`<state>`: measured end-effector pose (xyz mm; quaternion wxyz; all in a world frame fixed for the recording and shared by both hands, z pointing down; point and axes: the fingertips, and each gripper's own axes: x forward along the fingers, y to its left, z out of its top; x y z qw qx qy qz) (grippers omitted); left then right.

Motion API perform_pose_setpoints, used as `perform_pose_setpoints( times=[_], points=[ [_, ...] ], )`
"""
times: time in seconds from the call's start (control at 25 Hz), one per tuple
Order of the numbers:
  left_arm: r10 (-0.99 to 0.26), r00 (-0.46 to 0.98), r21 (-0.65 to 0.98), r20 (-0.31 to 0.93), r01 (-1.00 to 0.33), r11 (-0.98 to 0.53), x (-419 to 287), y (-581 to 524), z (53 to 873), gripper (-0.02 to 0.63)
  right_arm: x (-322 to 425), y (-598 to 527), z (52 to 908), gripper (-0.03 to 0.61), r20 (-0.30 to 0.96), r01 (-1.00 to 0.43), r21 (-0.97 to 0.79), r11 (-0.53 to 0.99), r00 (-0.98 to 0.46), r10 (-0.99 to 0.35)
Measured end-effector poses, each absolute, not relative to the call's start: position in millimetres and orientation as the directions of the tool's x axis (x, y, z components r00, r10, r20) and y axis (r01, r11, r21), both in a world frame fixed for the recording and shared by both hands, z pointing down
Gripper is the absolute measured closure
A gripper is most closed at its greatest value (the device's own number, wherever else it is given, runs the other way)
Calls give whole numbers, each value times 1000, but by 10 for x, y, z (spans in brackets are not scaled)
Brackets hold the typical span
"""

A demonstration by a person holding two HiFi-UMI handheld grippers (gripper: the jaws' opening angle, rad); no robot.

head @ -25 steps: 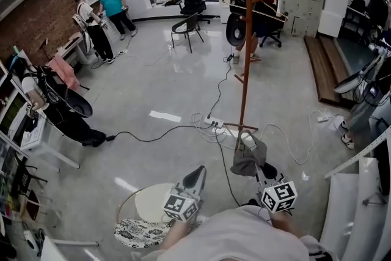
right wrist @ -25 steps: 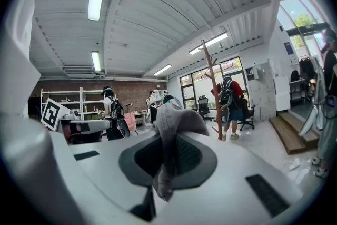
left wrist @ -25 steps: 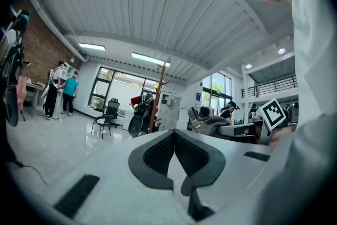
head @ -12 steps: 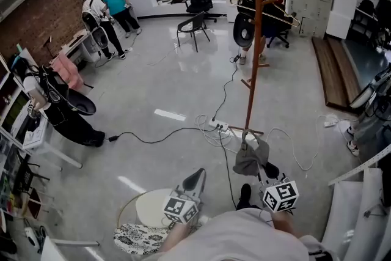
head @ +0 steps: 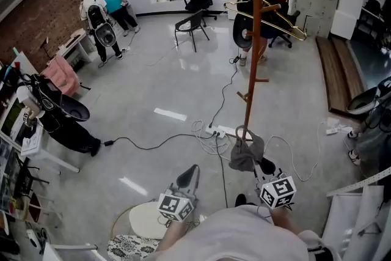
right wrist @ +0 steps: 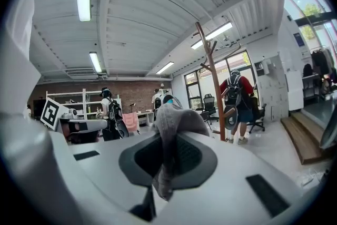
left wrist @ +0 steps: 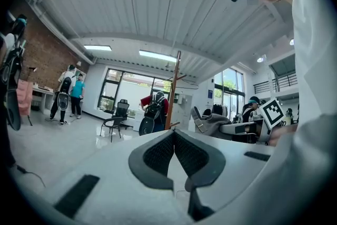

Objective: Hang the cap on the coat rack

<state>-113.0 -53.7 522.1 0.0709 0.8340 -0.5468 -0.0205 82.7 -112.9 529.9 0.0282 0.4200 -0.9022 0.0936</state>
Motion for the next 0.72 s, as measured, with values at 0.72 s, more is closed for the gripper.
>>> perform_pose_setpoints(
  times=[0.72],
  points=[
    [-883,464,126,65,-882,-454,-1188,-1946,5161,604,831,-2506,5124,560,102,-809,-142,571,-586,-804]
  ],
)
